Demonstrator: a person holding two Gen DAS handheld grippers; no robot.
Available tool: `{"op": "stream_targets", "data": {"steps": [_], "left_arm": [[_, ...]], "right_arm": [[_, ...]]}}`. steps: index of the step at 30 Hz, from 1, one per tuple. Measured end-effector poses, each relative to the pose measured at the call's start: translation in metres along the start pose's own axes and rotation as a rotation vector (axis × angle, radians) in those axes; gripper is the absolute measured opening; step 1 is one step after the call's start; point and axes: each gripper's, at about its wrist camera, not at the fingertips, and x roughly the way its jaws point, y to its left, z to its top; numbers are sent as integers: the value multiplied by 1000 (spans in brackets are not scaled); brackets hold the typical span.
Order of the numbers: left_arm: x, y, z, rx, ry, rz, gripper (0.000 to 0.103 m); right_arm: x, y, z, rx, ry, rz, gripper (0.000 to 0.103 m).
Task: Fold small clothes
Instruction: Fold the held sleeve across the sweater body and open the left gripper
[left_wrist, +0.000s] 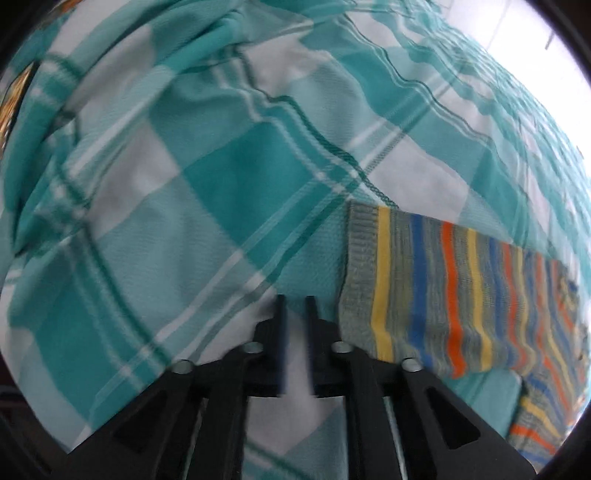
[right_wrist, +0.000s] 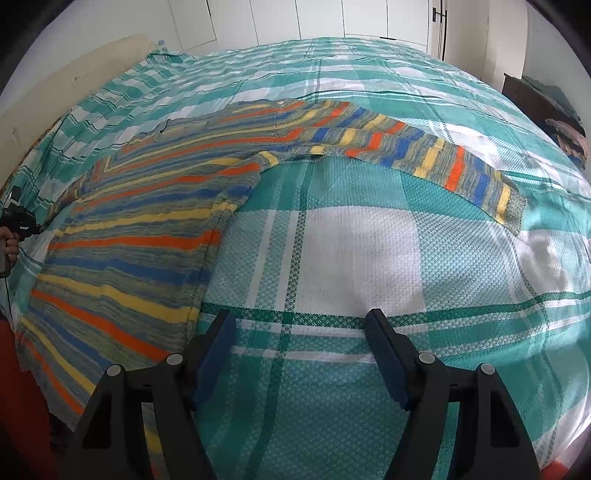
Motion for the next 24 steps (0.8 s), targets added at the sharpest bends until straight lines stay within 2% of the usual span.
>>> {"op": "stream_targets", "data": {"steps": [1, 2, 3, 5, 7, 10, 13, 16, 20, 24], "left_arm": [[-8, 2, -2, -1, -12, -11, 43], [-21, 3, -7, 6, -41, -16, 61], [-35, 4, -12, 16, -75, -21, 69], [-65, 1, -31, 53, -127, -59, 73], [-93, -2, -58, 100, -142, -121, 73], [-125, -24, -101, 194, -164, -199, 77], [-141, -59, -146, 304, -182, -252, 81], [-156, -85, -203, 411, -175, -301, 84], [-145, -123, -273, 570, -123, -298, 84], [-122, -126, -310, 652, -75, -245, 84]], "right_arm": [[-1, -1, 0, 2, -3, -2, 72], [-3, -2, 0, 8, -6, -9, 72], [-5, -3, 0, 17, -13, -18, 73], [-11, -7, 2, 40, -37, -54, 77], [-24, -11, 4, 61, -83, -99, 84], [-44, -8, 7, 59, -131, -136, 85], [-63, 7, 7, 20, -155, -122, 85], [-78, 32, 3, -32, -166, -73, 86], [-78, 69, -7, -149, -150, -31, 86], [-52, 83, -28, -206, -63, -25, 86]]}}
